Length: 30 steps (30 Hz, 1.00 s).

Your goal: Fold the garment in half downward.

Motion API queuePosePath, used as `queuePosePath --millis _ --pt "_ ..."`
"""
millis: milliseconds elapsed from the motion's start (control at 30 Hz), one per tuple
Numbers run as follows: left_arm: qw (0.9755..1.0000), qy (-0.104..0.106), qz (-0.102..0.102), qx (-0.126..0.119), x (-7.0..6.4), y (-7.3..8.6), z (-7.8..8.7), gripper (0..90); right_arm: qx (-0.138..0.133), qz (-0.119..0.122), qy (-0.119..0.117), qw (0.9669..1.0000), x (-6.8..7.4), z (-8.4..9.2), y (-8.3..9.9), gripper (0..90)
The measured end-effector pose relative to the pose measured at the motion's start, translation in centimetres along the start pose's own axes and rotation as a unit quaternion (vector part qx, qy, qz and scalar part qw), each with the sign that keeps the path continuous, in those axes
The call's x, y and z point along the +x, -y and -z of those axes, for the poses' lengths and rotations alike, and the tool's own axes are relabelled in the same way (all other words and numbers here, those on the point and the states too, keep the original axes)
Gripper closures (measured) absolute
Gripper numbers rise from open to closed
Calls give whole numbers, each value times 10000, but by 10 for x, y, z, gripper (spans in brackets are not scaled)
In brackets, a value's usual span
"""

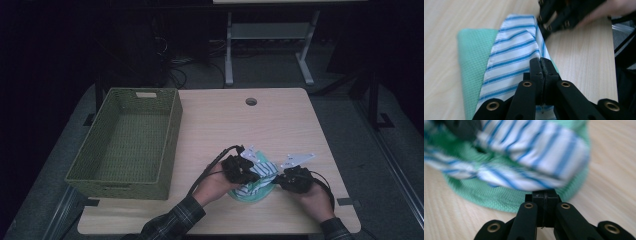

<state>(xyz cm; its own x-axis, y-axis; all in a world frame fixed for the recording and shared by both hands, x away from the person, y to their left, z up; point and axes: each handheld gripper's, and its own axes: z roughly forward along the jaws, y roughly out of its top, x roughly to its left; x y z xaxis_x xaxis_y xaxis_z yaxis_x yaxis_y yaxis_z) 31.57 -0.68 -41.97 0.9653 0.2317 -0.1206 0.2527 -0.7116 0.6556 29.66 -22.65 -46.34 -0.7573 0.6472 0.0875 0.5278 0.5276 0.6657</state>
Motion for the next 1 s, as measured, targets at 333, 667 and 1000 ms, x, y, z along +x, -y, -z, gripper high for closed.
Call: queuePosePath --millis 333,667,1000 --pt "9996 76 -21 280 -5 7 -27 874 -313 -247 332 9987 -22 22 6 899" --pt "9995 -84 75 -297 -2 0 9 665 -537 -158 218 9982 -22 24 -10 899" --pt "9960 -439 580 -517 21 26 42 893 -642 -6 -5 9979 -22 7 -35 899"
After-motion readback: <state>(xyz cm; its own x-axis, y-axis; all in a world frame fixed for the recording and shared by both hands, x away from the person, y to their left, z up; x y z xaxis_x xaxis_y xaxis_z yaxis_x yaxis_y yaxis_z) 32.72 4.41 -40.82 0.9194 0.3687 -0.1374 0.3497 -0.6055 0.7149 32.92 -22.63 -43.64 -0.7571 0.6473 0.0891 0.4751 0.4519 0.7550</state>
